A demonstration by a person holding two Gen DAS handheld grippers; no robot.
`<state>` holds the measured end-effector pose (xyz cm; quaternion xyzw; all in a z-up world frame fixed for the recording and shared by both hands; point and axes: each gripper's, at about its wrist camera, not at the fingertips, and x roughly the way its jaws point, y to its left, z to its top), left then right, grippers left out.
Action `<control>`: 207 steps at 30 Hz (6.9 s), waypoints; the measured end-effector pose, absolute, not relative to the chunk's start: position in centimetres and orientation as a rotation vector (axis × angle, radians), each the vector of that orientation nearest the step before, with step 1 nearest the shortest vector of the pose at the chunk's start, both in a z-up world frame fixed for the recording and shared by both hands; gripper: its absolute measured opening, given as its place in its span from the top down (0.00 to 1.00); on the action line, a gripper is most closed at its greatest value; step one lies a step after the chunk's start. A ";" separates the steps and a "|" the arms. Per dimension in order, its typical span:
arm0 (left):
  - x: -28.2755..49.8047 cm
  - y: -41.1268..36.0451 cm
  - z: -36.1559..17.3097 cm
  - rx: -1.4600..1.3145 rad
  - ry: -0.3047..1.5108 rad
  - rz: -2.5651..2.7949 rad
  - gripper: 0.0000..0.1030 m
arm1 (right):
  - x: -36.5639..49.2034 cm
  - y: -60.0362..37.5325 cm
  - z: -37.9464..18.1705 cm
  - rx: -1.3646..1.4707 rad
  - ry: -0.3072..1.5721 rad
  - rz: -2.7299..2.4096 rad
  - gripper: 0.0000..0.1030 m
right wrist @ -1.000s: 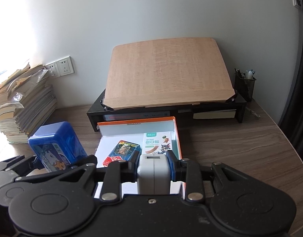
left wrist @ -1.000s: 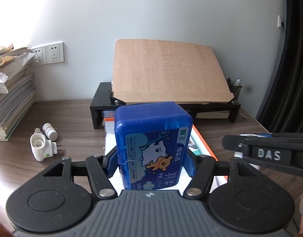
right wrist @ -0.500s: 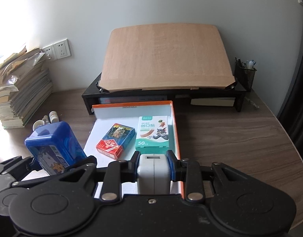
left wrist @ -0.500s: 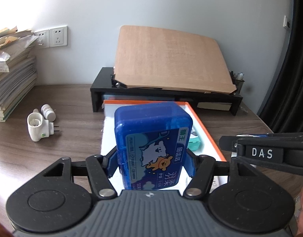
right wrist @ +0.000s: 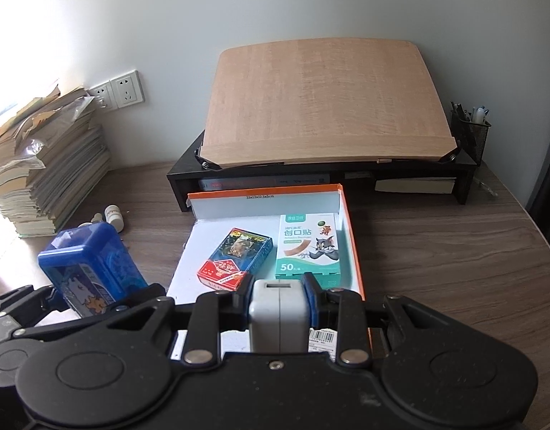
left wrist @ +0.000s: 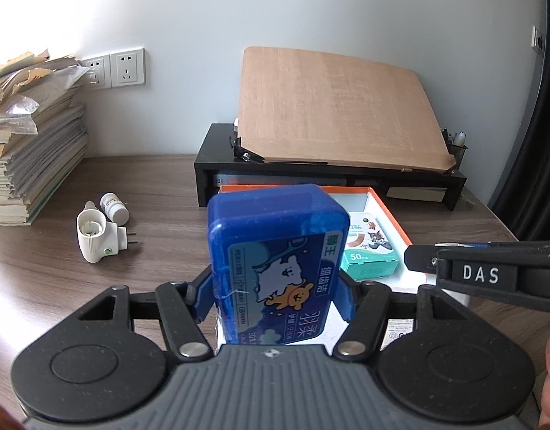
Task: Organize rigid objects
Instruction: 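Carry the blue tin with left tool while right tool carries the charger toward the white box, then hold the blue tin with left tool over the white box while right tool holds the charger beside it, then lower the blue tin into the white box and open left tool while right tool releases the charger, then grasp the white plug-in heater with left tool while right tool grasps the black plug adapter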
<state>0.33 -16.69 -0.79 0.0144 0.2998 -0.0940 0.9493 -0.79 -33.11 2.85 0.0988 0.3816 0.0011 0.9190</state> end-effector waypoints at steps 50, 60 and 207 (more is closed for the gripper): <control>0.0 -16.7 -0.5 0.033 0.607 -0.240 0.37 | -1.3 -32.7 3.0 0.193 0.790 -0.028 0.66; 0.6 -16.3 -0.7 0.024 0.615 -0.230 0.37 | -0.7 -32.3 2.7 0.185 0.801 -0.030 0.66; 16.0 1.2 -7.0 0.060 0.729 -0.098 0.00 | -1.8 -14.5 -0.3 0.150 0.916 0.145 0.25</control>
